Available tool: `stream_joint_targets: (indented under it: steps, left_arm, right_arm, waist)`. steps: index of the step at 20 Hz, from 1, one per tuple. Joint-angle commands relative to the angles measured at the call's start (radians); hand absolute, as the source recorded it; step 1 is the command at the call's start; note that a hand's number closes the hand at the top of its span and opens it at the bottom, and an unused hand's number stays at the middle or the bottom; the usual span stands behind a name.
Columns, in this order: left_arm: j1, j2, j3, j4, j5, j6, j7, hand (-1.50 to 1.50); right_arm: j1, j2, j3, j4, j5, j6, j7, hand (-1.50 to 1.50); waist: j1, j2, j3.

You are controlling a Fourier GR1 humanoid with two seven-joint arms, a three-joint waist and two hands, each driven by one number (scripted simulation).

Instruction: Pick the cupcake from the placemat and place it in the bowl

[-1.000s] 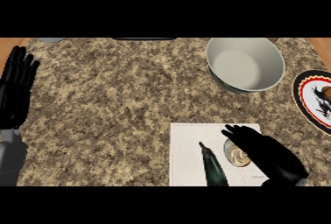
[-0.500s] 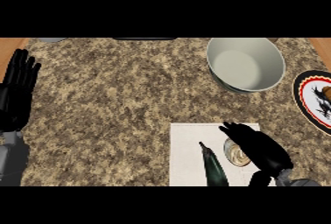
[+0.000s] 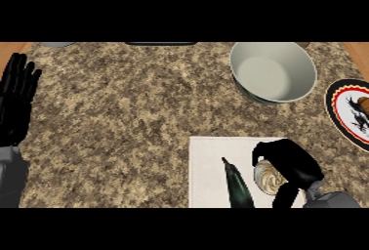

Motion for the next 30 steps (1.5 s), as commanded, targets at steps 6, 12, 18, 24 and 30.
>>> stream_joint_targets:
  steps: [6,12,18,24,30]
  left_arm:
    - [0.034,-0.024,0.003,-0.012,-0.012,0.007,-0.018,0.0]
    - [0.012,-0.016,0.014,-0.005,0.003,-0.001,-0.009,0.0]
    - [0.006,-0.057,-0.026,0.013,-0.026,0.006,-0.051,0.0]
    - [-0.034,-0.044,-0.01,0.065,-0.033,0.011,-0.044,0.0]
    - [-0.006,-0.03,-0.003,-0.007,-0.028,0.01,-0.009,0.0]
  right_arm:
    - [0.043,-0.222,-0.353,0.147,-0.084,-0.047,-0.101,1.5]
    - [0.013,-0.474,-0.659,0.462,-0.163,-0.046,-0.172,1.5]
    - [-0.113,-0.631,-0.76,0.77,-0.142,-0.179,-0.319,1.5]
    - [-0.217,-0.747,-0.821,0.861,-0.227,-0.099,-0.481,1.5]
    - [-0.294,-0.806,-0.886,0.844,-0.324,-0.042,-0.59,1.5]
  waist:
    - [-0.014,0.004,0.008]
    - [-0.007,0.014,0.011]
    - [0.026,0.015,0.009]
    - [0.009,0.008,0.006]
    - [0.009,0.005,0.005]
